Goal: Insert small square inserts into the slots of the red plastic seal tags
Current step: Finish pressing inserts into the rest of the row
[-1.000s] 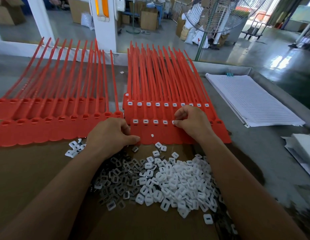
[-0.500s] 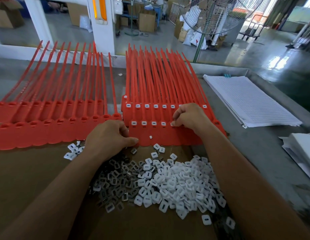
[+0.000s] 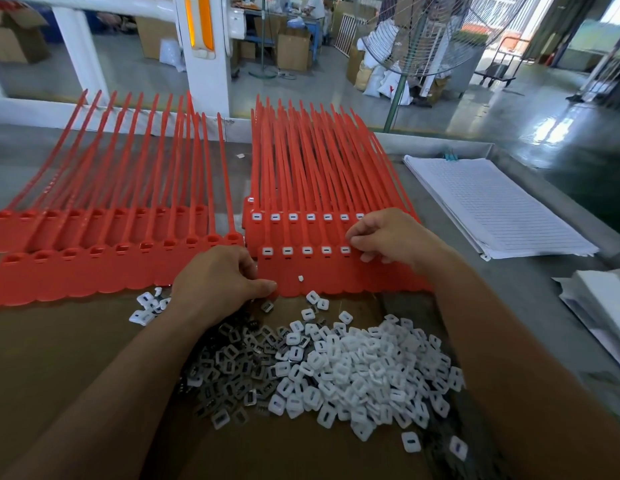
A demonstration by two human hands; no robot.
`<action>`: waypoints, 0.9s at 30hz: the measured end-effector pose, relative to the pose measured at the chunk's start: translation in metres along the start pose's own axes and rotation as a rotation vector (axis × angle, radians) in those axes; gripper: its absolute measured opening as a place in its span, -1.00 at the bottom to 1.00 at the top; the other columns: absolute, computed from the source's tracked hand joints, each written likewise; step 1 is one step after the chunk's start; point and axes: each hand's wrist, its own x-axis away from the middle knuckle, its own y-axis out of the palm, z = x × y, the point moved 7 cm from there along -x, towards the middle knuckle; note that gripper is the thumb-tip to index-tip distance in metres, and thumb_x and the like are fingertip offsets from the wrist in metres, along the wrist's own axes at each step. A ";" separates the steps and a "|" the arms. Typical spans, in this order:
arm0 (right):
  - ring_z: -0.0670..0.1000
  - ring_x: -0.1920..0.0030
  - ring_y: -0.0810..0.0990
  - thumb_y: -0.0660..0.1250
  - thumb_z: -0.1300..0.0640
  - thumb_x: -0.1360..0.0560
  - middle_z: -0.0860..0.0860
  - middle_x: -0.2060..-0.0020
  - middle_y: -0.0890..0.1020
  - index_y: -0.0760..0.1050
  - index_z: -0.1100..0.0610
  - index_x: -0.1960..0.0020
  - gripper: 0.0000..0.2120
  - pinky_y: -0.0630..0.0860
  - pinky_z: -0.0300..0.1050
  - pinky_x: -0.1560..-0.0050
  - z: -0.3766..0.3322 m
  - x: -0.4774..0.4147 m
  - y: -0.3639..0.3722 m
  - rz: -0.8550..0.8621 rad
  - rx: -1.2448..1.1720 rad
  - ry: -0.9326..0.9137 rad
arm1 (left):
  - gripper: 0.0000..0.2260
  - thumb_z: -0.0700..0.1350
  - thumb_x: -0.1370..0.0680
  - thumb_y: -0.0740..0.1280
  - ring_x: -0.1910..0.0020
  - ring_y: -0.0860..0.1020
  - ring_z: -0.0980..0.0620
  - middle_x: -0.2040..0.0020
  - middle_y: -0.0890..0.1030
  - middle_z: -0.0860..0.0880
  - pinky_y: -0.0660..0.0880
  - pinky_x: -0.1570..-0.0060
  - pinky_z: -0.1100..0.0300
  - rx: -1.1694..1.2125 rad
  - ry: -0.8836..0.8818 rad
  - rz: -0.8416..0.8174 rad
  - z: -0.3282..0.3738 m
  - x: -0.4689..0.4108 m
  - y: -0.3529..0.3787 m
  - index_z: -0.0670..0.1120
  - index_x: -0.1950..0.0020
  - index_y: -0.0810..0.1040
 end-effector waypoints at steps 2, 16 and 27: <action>-0.21 0.34 0.56 0.31 0.19 -0.50 -0.11 0.27 0.61 0.57 0.06 0.11 -0.92 0.36 -0.44 0.48 -0.001 0.008 -0.006 0.037 0.003 -0.053 | -0.76 0.13 -0.29 0.48 0.30 0.51 0.17 0.31 0.56 0.12 0.47 0.26 0.17 0.001 -0.002 -0.002 0.000 0.000 0.000 0.02 0.30 0.51; -0.27 0.37 0.56 0.44 0.16 -0.39 -0.15 0.40 0.64 0.62 0.00 0.21 -0.93 0.39 -0.48 0.30 0.042 0.053 0.007 -0.211 0.064 -0.046 | -0.77 0.12 -0.29 0.48 0.29 0.51 0.15 0.31 0.56 0.11 0.43 0.27 0.17 0.004 -0.010 -0.011 0.001 0.001 0.001 0.02 0.30 0.51; -0.27 0.37 0.56 0.52 0.15 -0.31 -0.19 0.37 0.64 0.61 -0.07 0.21 -0.84 0.46 -0.44 0.27 0.032 0.064 0.019 -0.374 0.099 -0.144 | -0.77 0.12 -0.30 0.48 0.27 0.51 0.15 0.28 0.56 0.10 0.47 0.21 0.14 0.000 -0.013 -0.022 0.003 0.002 -0.001 0.02 0.28 0.51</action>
